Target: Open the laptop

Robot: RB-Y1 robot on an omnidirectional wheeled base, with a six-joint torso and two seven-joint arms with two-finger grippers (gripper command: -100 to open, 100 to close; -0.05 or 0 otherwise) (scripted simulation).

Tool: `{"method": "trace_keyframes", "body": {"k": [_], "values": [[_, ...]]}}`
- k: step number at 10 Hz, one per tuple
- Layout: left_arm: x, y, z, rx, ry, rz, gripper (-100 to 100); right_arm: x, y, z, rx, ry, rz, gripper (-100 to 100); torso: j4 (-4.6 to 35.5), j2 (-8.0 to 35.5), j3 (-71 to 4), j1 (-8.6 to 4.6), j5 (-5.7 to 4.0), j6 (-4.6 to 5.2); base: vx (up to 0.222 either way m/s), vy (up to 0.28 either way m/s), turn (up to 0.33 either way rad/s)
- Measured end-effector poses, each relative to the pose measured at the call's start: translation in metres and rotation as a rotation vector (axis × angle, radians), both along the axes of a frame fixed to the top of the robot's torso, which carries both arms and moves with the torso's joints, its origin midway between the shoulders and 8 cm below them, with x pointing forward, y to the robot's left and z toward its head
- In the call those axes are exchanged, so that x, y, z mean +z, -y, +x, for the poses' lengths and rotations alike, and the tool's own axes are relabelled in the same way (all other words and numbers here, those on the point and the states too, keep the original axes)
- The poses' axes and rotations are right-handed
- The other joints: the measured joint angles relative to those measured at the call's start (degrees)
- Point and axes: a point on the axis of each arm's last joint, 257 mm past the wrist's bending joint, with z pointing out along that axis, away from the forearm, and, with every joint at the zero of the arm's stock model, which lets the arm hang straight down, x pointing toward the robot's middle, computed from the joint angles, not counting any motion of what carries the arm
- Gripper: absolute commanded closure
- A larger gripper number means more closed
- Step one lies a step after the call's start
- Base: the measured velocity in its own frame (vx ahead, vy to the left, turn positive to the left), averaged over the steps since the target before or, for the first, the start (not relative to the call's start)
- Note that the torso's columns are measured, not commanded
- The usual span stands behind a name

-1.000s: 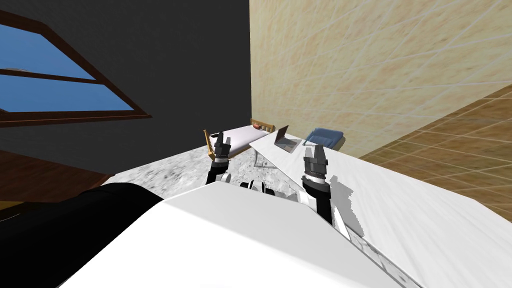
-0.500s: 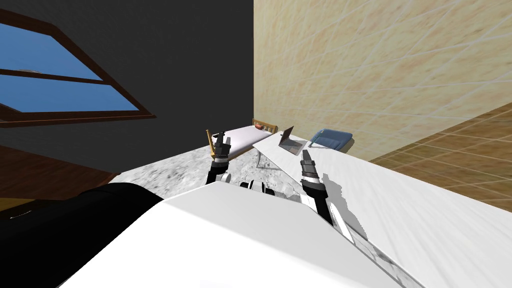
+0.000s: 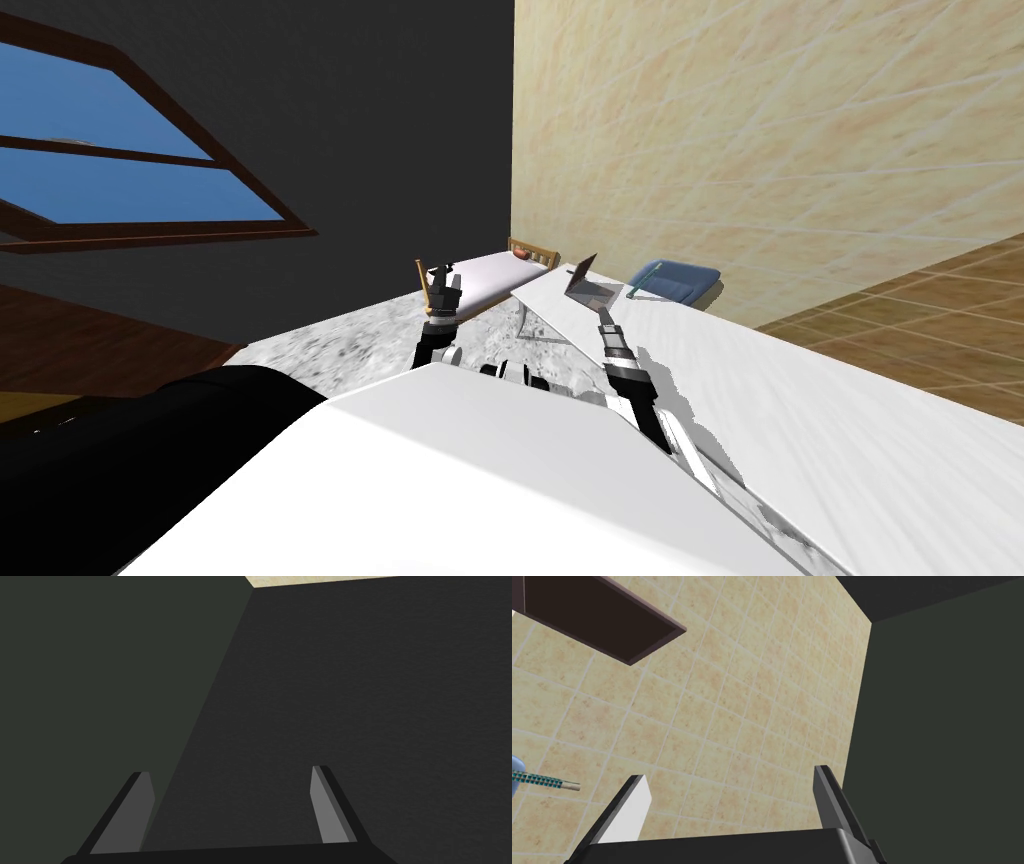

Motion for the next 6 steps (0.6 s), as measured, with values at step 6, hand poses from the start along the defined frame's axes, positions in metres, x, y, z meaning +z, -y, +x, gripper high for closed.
{"method": "trace_keyframes", "body": {"k": [6], "values": [[0.000,0.000,0.000,0.000,0.000,0.000,0,-0.083,0.053,0.001,-0.129,-0.255,-0.187,-100,0.0,0.1,0.0,-0.02,-0.02,-0.01,0.058,0.113,0.037]]}}
